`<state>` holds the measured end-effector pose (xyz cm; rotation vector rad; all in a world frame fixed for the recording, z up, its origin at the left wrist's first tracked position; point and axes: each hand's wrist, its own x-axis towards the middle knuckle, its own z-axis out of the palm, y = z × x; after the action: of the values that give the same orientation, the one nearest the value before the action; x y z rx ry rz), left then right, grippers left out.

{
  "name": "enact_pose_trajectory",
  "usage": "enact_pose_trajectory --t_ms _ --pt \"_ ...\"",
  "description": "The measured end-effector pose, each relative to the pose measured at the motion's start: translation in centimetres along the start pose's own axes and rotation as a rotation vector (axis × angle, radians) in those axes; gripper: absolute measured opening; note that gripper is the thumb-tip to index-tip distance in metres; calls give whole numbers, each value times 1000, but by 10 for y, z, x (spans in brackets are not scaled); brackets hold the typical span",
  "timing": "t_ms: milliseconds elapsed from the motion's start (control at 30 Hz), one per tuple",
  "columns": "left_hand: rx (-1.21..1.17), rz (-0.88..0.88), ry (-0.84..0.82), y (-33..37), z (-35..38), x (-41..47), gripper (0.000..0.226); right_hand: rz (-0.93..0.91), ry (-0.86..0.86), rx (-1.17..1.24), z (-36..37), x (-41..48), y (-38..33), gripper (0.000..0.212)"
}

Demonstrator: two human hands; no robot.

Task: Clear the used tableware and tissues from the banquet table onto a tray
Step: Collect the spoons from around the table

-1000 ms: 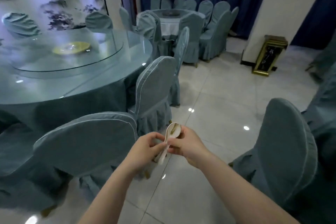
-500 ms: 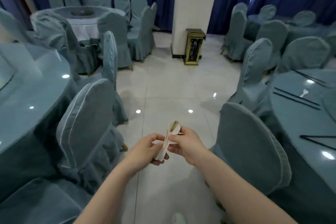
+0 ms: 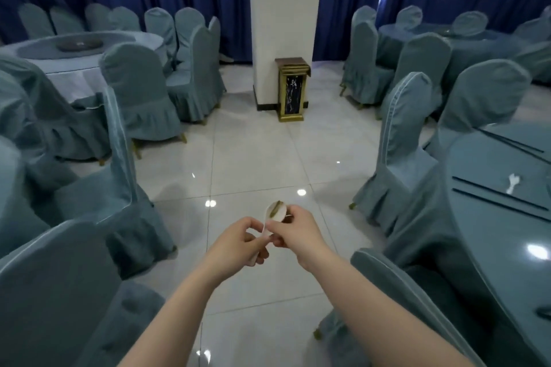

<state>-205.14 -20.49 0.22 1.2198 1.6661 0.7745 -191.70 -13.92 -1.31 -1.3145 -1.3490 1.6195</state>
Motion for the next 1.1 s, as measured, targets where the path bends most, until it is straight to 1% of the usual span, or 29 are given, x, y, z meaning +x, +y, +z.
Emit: enact_pose_trajectory --t_ms 133,267,367,467,533,633,733,833,933,1000,1100 --pt "19 12 -63 36 15 84 11 -61 78 -100 -51 51 -14 16" --pt "-48 11 -170 72 33 172 3 -63 236 -90 -116 103 -20 16" --pt "-53 39 -242 93 45 241 5 -31 363 -99 -158 141 -19 17" --pt "-49 81 -352 114 58 312 5 5 473 -88 -195 180 -21 17" --pt "-22 123 -434 130 64 360 6 25 576 -46 -218 204 -25 15" --pt "-9 162 -485 156 69 422 14 68 765 58 -247 227 -28 13" --pt "-58 194 -538 185 81 469 24 124 905 95 -269 237 -25 11" --pt "-156 150 -588 208 101 498 29 174 1046 128 -292 234 -20 9" --pt "-222 104 -637 225 127 527 19 219 1179 173 -319 232 -11 8" --pt "-232 82 -650 234 143 549 18 241 1256 169 -341 234 -2 9" --pt "-235 59 -641 252 170 581 18 284 1296 123 -380 247 11 7"
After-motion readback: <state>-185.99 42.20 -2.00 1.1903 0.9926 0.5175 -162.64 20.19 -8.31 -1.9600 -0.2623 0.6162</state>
